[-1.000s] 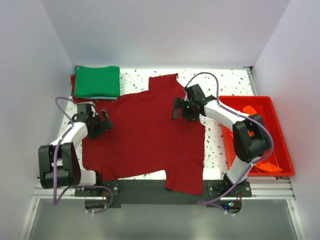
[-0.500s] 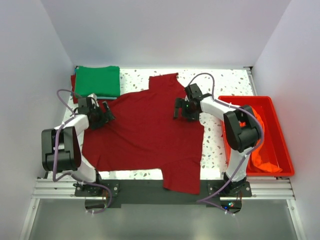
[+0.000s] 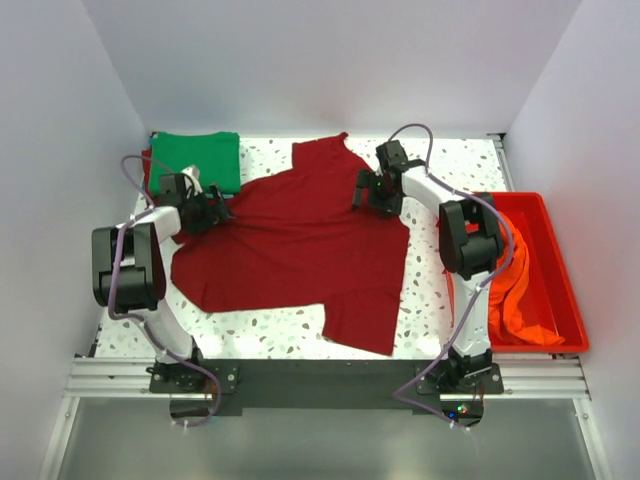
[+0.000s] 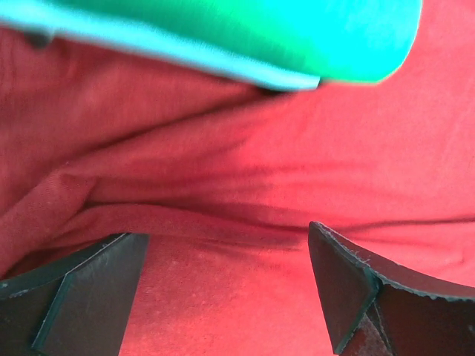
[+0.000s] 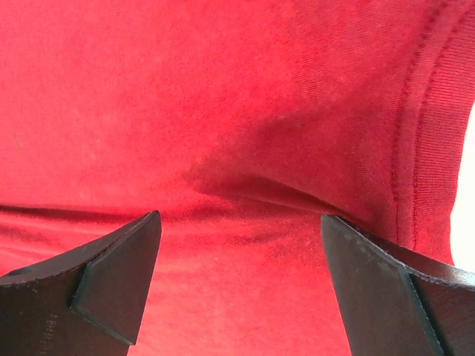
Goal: Fold and stack the t-shirts
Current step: Fold the tshirt
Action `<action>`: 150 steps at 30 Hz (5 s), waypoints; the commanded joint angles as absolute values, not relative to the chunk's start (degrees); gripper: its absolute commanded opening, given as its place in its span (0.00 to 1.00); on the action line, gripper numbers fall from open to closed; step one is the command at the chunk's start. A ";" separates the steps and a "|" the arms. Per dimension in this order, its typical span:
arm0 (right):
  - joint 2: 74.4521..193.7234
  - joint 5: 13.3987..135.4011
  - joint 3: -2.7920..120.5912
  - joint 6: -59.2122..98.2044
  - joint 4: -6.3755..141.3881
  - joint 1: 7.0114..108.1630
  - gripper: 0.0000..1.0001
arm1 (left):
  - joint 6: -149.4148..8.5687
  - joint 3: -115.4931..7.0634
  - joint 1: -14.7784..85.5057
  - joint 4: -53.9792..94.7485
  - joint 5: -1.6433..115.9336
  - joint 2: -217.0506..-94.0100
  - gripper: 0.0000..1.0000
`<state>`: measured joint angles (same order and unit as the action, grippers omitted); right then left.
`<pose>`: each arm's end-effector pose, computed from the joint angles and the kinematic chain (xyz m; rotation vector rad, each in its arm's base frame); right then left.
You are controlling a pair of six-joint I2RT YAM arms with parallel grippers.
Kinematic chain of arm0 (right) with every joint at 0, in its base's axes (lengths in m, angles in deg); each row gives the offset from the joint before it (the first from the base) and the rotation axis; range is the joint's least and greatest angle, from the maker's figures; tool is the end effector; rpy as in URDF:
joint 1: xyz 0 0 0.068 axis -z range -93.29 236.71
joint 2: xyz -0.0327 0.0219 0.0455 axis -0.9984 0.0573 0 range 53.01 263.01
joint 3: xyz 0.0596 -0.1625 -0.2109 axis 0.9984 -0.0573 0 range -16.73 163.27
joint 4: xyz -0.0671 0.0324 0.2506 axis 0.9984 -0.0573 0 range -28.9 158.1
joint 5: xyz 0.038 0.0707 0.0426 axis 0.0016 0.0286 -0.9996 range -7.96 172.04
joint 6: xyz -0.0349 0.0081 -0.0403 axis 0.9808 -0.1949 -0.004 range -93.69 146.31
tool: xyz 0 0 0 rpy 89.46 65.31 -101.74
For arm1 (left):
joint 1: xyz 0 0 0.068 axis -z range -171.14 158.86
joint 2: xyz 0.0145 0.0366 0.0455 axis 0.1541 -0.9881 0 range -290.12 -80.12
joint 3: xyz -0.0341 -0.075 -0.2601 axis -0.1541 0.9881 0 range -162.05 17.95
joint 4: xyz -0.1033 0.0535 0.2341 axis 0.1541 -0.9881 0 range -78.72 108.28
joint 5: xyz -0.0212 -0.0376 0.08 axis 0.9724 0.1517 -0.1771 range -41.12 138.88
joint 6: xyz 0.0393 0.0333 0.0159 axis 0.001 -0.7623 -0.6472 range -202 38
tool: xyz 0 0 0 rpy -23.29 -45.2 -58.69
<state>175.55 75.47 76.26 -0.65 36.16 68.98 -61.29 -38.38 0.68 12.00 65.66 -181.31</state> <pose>0.4339 0.1431 0.1714 0.1778 2.6902 0.4034 0.3529 0.0403 0.1581 -0.4902 2.4158 -0.4555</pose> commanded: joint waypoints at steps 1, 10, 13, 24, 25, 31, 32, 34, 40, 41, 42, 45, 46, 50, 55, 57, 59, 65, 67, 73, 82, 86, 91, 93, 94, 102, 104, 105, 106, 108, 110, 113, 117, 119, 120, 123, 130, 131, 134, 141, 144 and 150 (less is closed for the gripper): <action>179.91 78.44 80.64 1.53 32.16 71.07 0.93 | -64.77 -40.40 1.83 10.90 65.41 -186.55 0.94; 183.70 76.42 86.36 3.20 30.48 71.60 0.93 | -64.08 -46.56 5.70 9.05 62.33 -186.04 0.93; 183.70 75.80 87.41 3.72 30.22 71.77 0.93 | -62.93 -46.38 5.70 6.69 59.53 -180.96 0.94; 175.28 70.88 88.03 4.69 30.84 71.86 0.93 | -59.16 -39.09 6.75 -10.42 42.94 -156.16 0.90; 174.22 70.36 87.68 4.60 30.66 71.95 0.93 | -58.72 -38.56 6.75 -12.29 41.34 -155.54 0.88; 164.30 68.42 80.75 2.32 31.80 71.60 0.92 | -56.25 -31.62 8.42 -17.05 36.85 -151.06 0.73; 163.15 68.07 78.82 1.97 31.98 71.42 0.92 | -55.82 -30.31 10.43 -17.31 36.23 -151.05 0.71; 159.90 67.80 77.05 1.70 31.89 71.16 0.92 | -54.68 -29.95 12.02 -18.54 33.51 -152.28 0.70; 152.51 67.27 70.29 0.47 31.45 69.75 0.92 | -54.67 -29.25 14.66 -17.76 33.85 -157.64 0.62; 150.41 67.19 68.71 0.04 31.54 69.58 0.92 | -54.67 -28.72 14.75 -17.49 33.77 -157.99 0.59; 149.52 67.19 67.83 -0.14 31.54 69.40 0.92 | -54.76 -28.37 14.84 -16.88 33.33 -158.34 0.55; 145.93 67.36 64.49 -0.67 31.45 69.22 0.92 | -55.11 -27.57 14.75 -16.00 32.98 -159.40 0.45; 145.21 67.36 63.61 -0.67 31.45 69.05 0.92 | -55.28 -27.23 14.75 -15.74 32.98 -159.75 0.42; 141.87 67.71 59.30 -1.46 31.45 68.79 0.92 | -55.72 -26.70 14.75 -15.12 33.41 -161.77 0.40; 139.41 67.98 57.10 -1.73 31.28 68.70 0.92 | -56.16 -25.29 14.75 -13.80 33.24 -162.83 0.40; 139.05 68.15 56.74 -1.55 31.01 68.70 0.92 | -56.25 -25.03 14.75 -13.10 33.68 -162.74 0.40; 138.96 68.24 56.65 -1.29 30.66 68.78 0.92 | -56.08 -24.94 14.75 -13.01 33.68 -162.83 0.41; 138.35 68.15 55.69 -0.85 30.40 68.52 0.92 | -55.37 -24.23 14.84 -12.22 33.94 -164.32 0.38; 138.09 68.24 55.25 -0.67 30.31 68.52 0.92 | -55.11 -24.06 14.75 -12.13 33.86 -164.06 0.35; 137.21 68.07 53.14 -0.23 30.22 68.61 0.92 | -54.85 -23.97 14.66 -12.13 33.33 -163.09 0.27; 134.40 68.94 46.56 1.17 28.38 68.26 0.92 | -54.40 -24.23 14.66 -13.80 31.75 -161.25 0.27; 132.73 69.21 42.69 1.17 28.38 68.26 0.92 | -54.49 -24.59 14.67 -14.41 31.22 -160.63 0.30; 131.67 68.86 40.40 1.17 28.11 68.17 0.92 | -54.49 -24.58 14.66 -13.45 31.04 -160.10 0.30; 131.67 68.86 40.39 1.44 27.85 68.17 0.92 | -54.41 -24.58 14.66 -12.92 31.13 -160.63 0.30; 131.67 68.86 40.57 1.44 27.76 68.17 0.92 | -54.41 -24.50 14.75 -12.75 31.22 -160.81 0.30; 132.02 68.59 41.10 1.53 26.79 67.73 0.91 | -54.84 -24.41 14.66 -10.64 31.48 -161.07 0.21; 131.93 68.68 40.14 1.61 26.88 67.55 0.91 | -55.11 -24.41 14.66 -10.29 31.66 -161.33 0.18; 131.85 68.68 39.70 1.53 26.88 67.47 0.91 | -55.11 -24.41 14.66 -10.20 31.66 -161.51 0.16; 131.93 68.68 38.82 1.53 26.62 67.29 0.91 | -55.20 -24.50 14.66 -10.20 31.66 -161.77 0.09; 131.76 68.77 38.11 1.53 26.27 67.03 0.91 | -55.28 -24.41 14.66 -10.20 31.74 -161.78 0.05; 130.88 69.56 36.88 1.09 25.13 65.98 0.89 | -55.28 -24.93 14.58 -10.72 31.66 -161.51 0.03; 129.39 73.68 35.48 -0.14 22.67 62.73 0.89 | -55.63 -25.46 14.58 -12.04 30.70 -160.11 0.01; 125.97 75.71 31.26 -4.35 21.61 58.95 0.86 | -56.60 -26.78 14.40 -14.06 30.08 -158.00 0.01; 124.21 77.29 28.28 -7.43 20.56 57.45 0.84 | -57.04 -27.13 14.05 -15.11 30.34 -156.86 0.01; 122.28 77.47 26.53 -8.31 20.20 57.01 0.83 | -56.87 -27.13 14.05 -15.29 30.34 -156.50 0.00; 119.29 77.65 23.71 -11.12 19.06 55.43 0.80 | -56.34 -27.92 13.70 -15.73 32.27 -155.54 0.00; 118.66 78.96 20.97 -13.94 18.88 52.53 0.70 | -56.07 -28.54 11.86 -16.17 35.78 -153.96 0.00; 118.75 78.96 20.62 -14.20 19.32 52.35 0.66 | -56.07 -28.54 11.59 -16.26 36.40 -153.69 0.00; 119.71 77.74 19.13 -14.56 22.04 51.82 0.56 | -56.16 -29.06 10.45 -16.43 37.81 -153.16 0.00; 124.37 76.07 18.69 -14.56 26.26 50.33 0.47 | -56.78 -30.38 8.95 -17.58 38.95 -152.20 0.00; 125.43 75.63 18.51 -14.73 27.58 49.89 0.46 | -56.95 -30.74 8.86 -18.10 39.30 -151.84 0.00; 127.27 75.36 17.37 -15.70 28.46 48.84 0.43 | -57.31 -31.53 8.86 -18.81 39.57 -151.32 0.00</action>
